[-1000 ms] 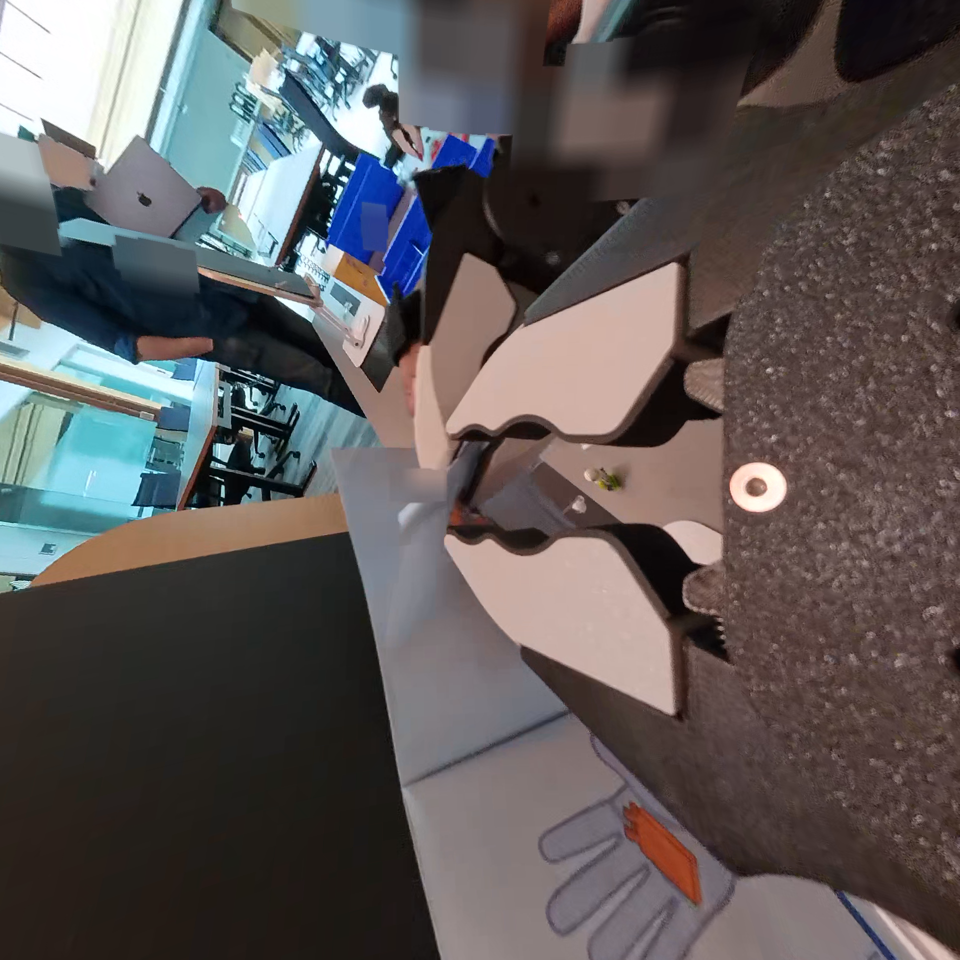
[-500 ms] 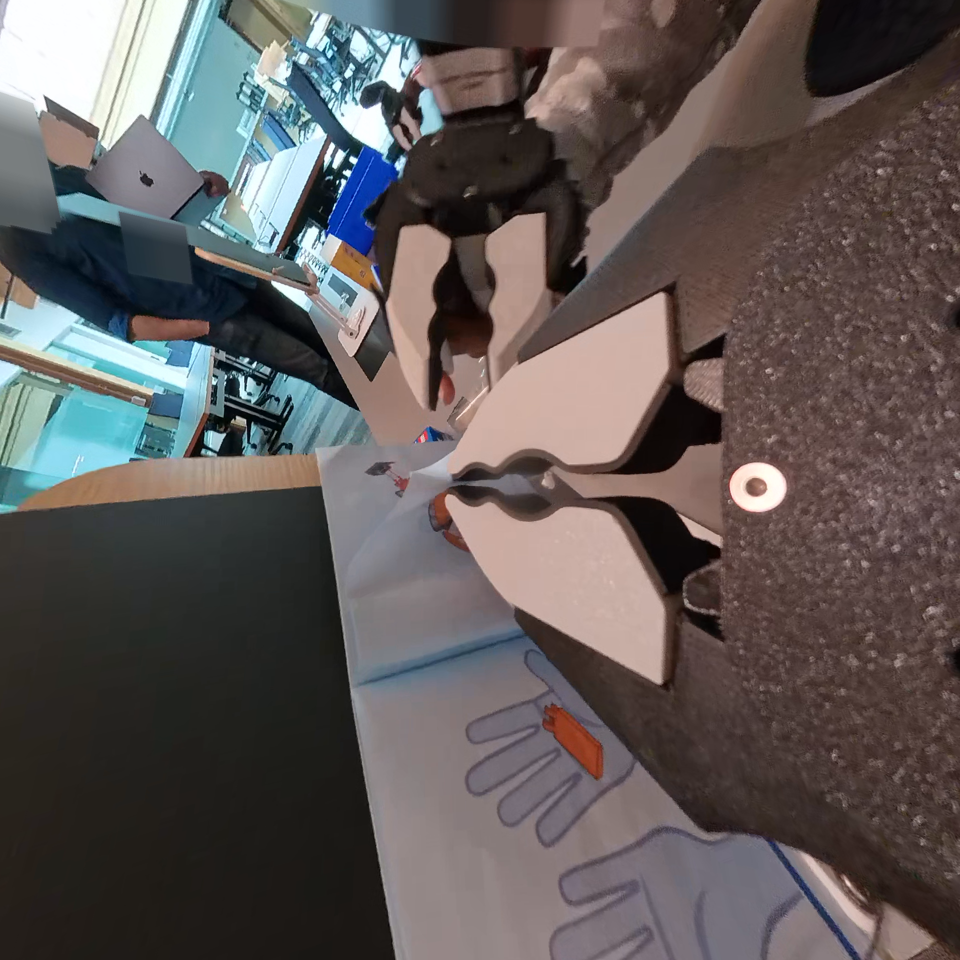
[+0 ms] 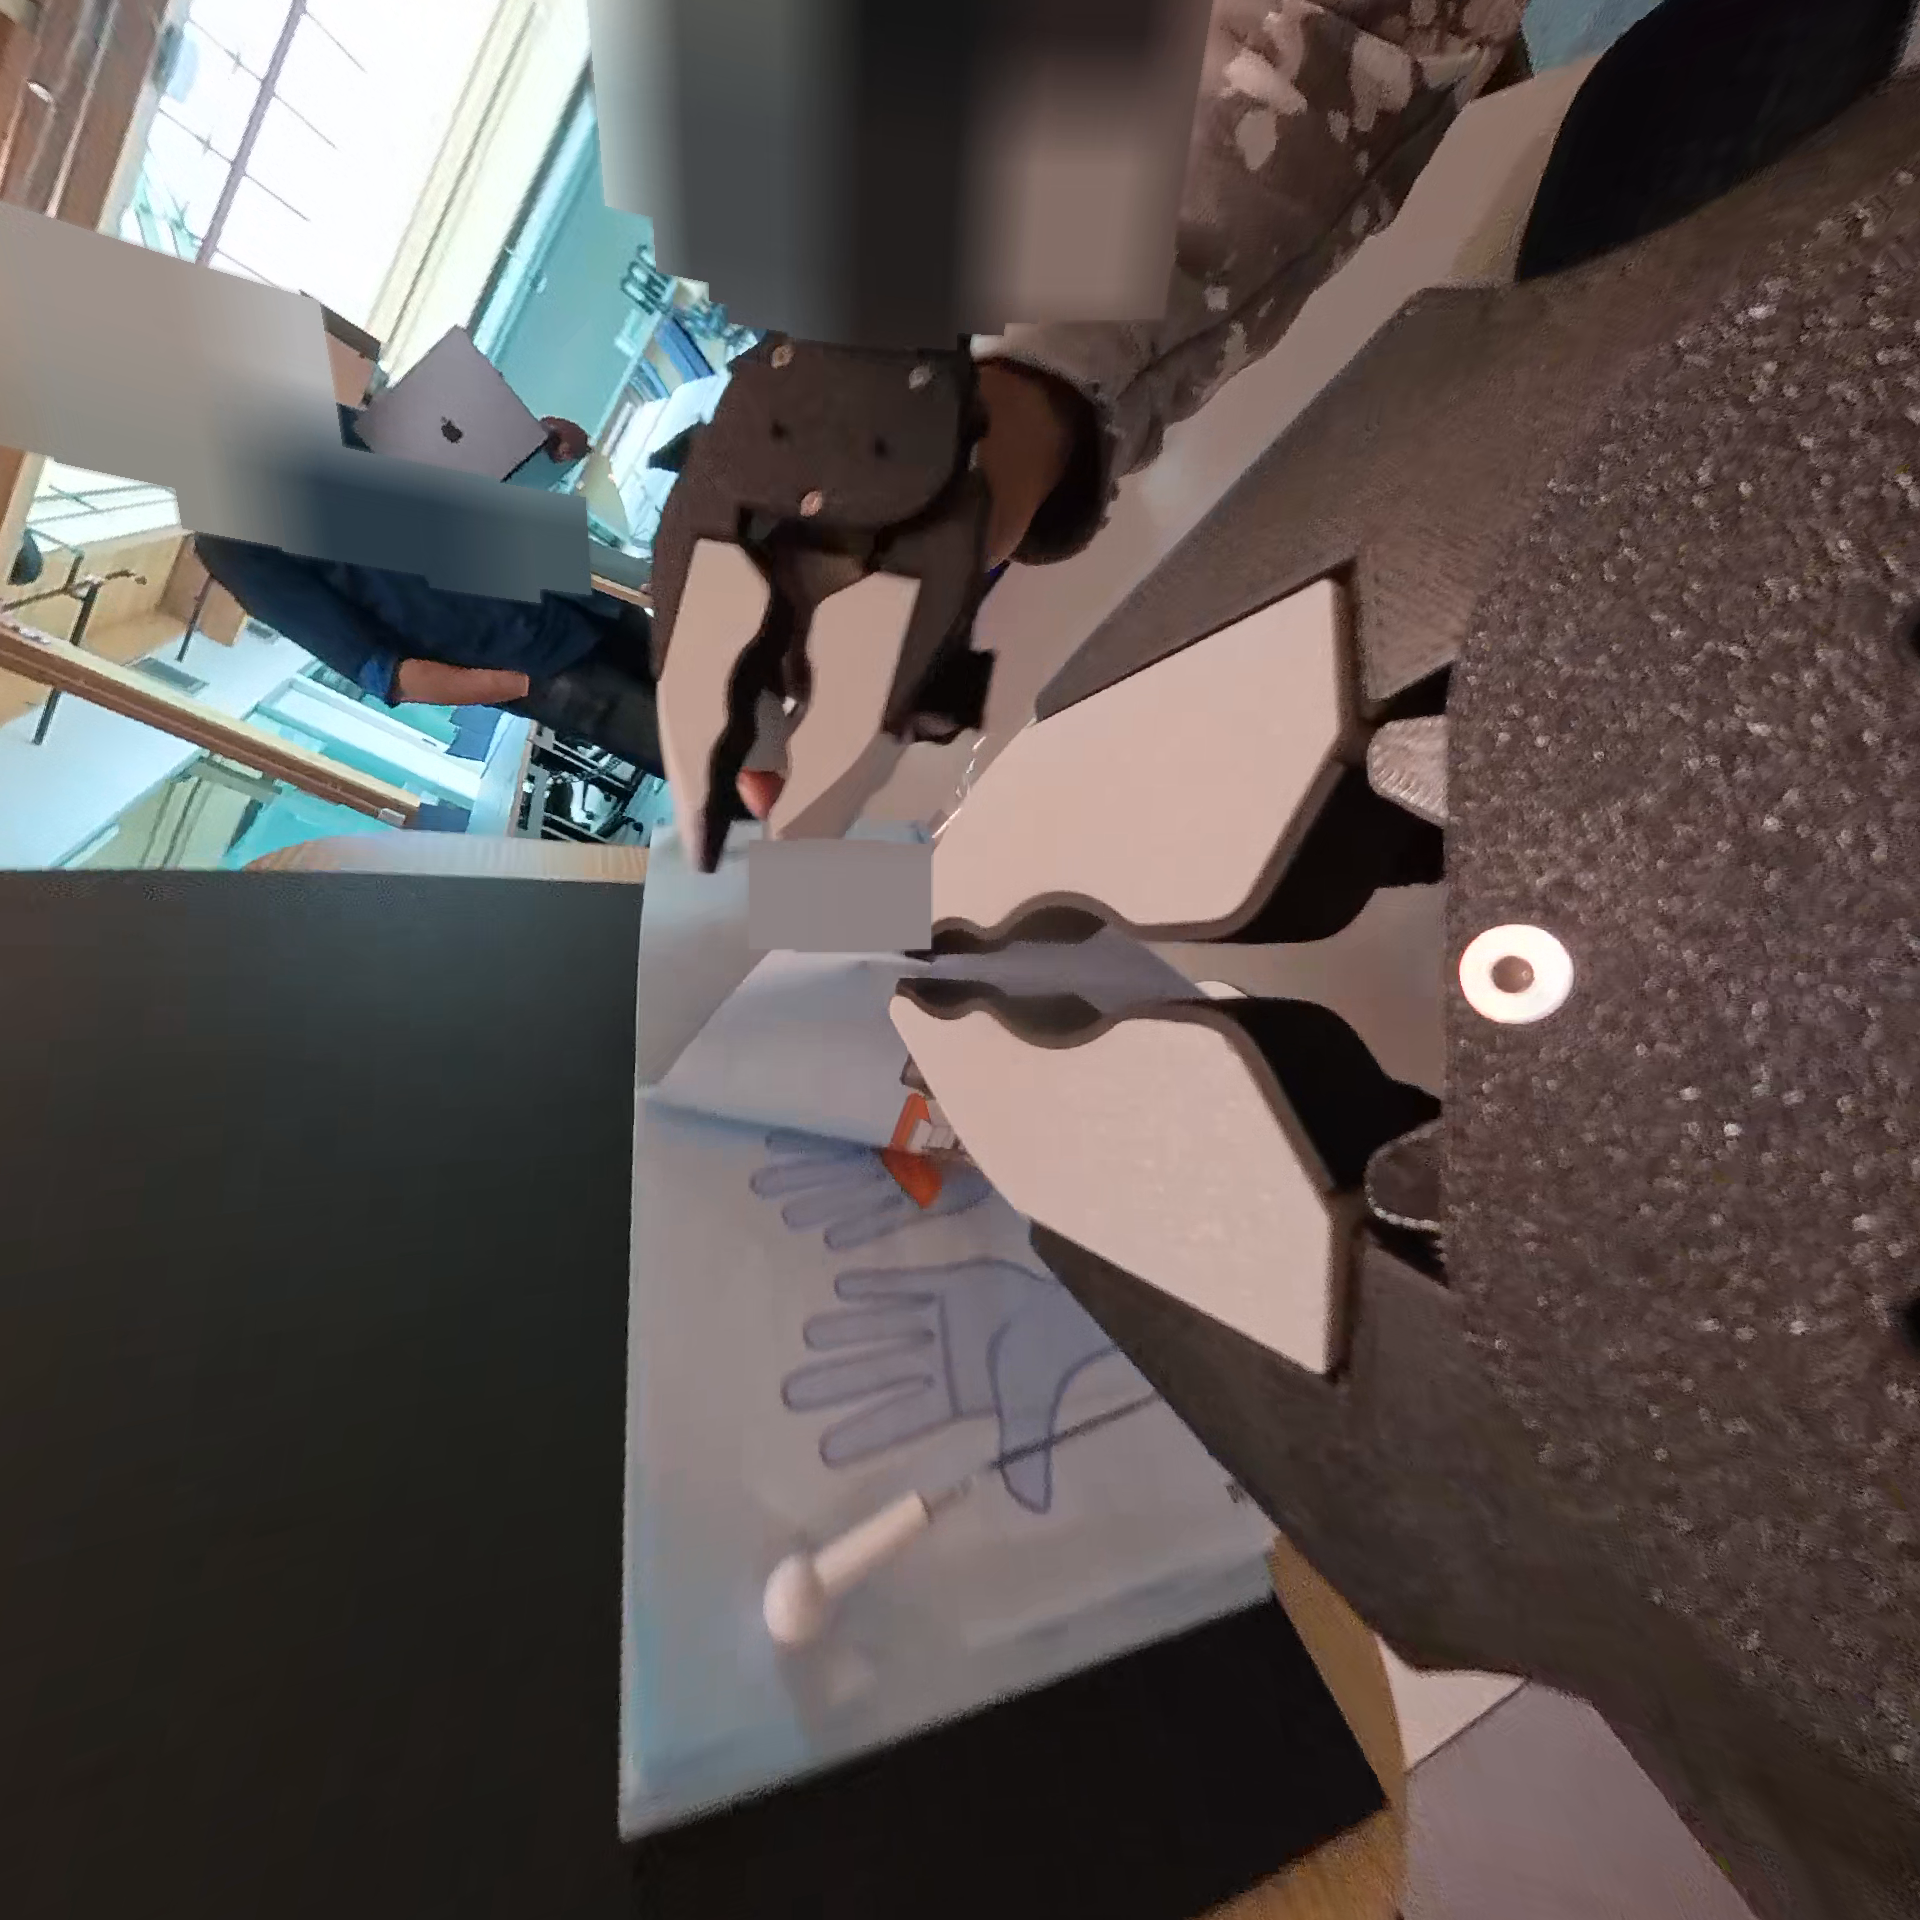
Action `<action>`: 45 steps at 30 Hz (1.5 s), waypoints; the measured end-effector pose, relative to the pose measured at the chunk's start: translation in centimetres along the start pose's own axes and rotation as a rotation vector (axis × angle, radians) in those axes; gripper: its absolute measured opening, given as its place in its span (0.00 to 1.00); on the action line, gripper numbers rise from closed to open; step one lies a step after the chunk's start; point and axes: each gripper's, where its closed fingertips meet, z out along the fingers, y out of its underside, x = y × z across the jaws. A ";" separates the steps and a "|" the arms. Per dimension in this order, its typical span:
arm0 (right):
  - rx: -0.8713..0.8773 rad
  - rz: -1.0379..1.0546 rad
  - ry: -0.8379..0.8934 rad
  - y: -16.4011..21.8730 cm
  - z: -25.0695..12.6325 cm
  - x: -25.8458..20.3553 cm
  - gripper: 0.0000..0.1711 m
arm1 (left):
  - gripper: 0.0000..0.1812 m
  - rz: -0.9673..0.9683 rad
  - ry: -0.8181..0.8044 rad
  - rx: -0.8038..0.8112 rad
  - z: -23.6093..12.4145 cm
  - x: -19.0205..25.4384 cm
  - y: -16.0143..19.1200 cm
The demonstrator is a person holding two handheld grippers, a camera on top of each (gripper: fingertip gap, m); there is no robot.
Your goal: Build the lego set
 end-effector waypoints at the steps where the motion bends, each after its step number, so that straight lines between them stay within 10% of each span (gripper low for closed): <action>1: 0.042 0.010 -0.070 -1.3 0.0 -1.6 0.11 | 0.02 -0.016 0.000 0.009 -0.3 -0.4 -0.1; 17: 0.002 -0.092 -0.136 -1.9 4.7 -6.0 0.12 | 0.06 0.107 -0.336 0.020 -5.0 -9.3 0.2; 45: 0.045 -0.199 -0.033 -4.4 6.4 -7.9 0.12 | 0.09 0.330 -0.453 -0.183 -2.7 -8.3 0.3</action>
